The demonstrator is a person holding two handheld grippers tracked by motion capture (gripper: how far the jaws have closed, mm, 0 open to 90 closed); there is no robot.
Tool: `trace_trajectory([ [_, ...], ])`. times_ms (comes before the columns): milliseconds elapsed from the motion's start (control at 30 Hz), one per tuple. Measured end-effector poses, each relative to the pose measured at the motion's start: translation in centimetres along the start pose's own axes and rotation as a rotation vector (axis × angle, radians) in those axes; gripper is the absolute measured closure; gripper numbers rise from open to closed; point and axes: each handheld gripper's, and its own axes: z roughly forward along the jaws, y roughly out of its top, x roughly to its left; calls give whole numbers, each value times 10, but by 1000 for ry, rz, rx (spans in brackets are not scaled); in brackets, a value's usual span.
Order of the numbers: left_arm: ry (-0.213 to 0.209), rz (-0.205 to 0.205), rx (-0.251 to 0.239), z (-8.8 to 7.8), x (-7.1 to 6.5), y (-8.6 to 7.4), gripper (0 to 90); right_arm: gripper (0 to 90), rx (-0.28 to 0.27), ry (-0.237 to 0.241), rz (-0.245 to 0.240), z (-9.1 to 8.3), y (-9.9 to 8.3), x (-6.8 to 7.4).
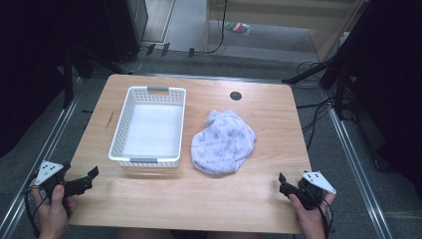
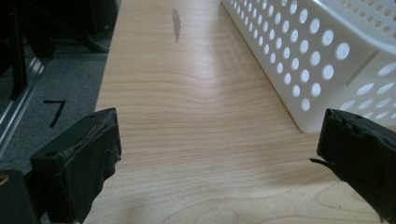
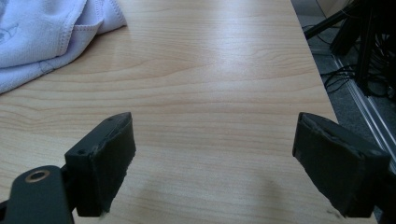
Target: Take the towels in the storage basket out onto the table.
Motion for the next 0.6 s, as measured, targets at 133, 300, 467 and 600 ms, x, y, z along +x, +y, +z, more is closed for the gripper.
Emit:
trace_trajectory([
  [133, 2, -16, 2, 3, 2, -2, 5, 134, 1, 0, 2, 0, 0, 0],
  [300, 13, -6, 18, 7, -1, -3, 5, 133, 0, 3, 0, 0, 0, 0],
  [467, 51, 37, 31, 9, -7, -3, 5, 132, -3, 5, 0, 0, 0, 0],
  [600, 85, 53, 34, 9, -9, -4, 4, 132, -1, 6, 0, 0, 0, 0],
])
